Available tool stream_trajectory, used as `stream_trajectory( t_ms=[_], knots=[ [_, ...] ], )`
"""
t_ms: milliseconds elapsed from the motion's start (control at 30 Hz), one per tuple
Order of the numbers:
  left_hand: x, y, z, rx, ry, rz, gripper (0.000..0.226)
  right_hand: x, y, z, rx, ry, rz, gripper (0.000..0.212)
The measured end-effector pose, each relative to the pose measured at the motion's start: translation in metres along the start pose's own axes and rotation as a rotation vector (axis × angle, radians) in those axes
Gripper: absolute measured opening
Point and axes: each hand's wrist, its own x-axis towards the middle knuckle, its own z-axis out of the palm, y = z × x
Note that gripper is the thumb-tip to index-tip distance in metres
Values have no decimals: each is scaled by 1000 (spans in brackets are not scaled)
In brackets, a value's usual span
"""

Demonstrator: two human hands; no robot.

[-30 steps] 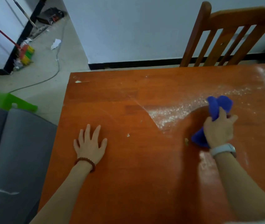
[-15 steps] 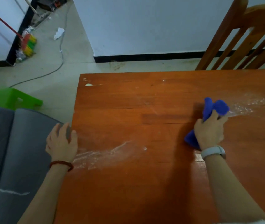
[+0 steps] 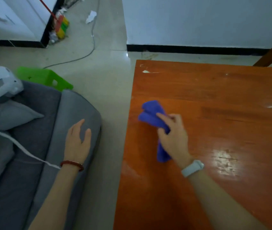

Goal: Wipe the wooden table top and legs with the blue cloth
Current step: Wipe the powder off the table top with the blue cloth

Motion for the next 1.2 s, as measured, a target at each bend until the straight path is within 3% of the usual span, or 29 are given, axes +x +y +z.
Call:
stream_trajectory(
  t_ms=[67, 100, 133, 200, 267, 300, 367, 467, 567, 600, 633, 700, 733, 767, 800, 867, 1000, 1200],
  knots=[
    [-7, -9, 6, 30, -34, 27, 42, 2, 6, -5, -254, 144, 174, 49],
    [-10, -13, 9, 52, -54, 50, 41, -12, 3, 9, -368, 89, 137, 52],
    [-12, -15, 11, 72, -72, 71, 41, -33, -3, 28, -401, -34, -12, 53],
    [-13, -17, 11, 93, -89, 95, 41, -84, -20, 62, -229, -486, -439, 48],
    [-11, -16, 7, 89, -95, 114, 41, -113, -38, 69, -33, -956, -548, 42],
    [-9, -15, 6, 83, -95, 125, 41, -112, -40, 64, 18, -1032, -498, 40],
    [-7, -14, 5, 73, -82, 143, 40, -93, -30, 43, 151, -910, -340, 43],
    [-11, -6, 15, 75, -109, 169, 40, -51, 3, 1, 266, -426, -106, 39],
    [-22, 4, 30, 63, -167, 180, 41, -53, 16, -6, -93, -20, 67, 39],
    [-24, 6, 33, 62, -173, 181, 41, -69, 14, 5, -235, -19, 0, 41],
    [-27, 6, 35, 63, -175, 178, 42, -93, 10, 19, -304, -122, -158, 44],
    [-31, 2, 32, 70, -171, 172, 42, -148, -7, 42, -158, -602, -446, 43],
    [-33, -1, 28, 74, -161, 170, 41, -169, -17, 46, -40, -890, -469, 41],
    [-36, -4, 23, 78, -151, 170, 41, -183, -24, 50, 46, -1067, -457, 40],
    [-40, -8, 18, 85, -144, 178, 40, -188, -29, 51, 98, -1131, -419, 40],
    [-46, -14, 10, 102, -123, 200, 40, -179, -28, 47, 188, -1099, -308, 43],
    [-61, -18, 13, 122, -94, 191, 45, -133, -14, 10, 383, -829, -132, 37],
    [-81, 27, 52, 99, -129, 174, 39, -89, 30, -56, 377, -438, 12, 29]
  ],
)
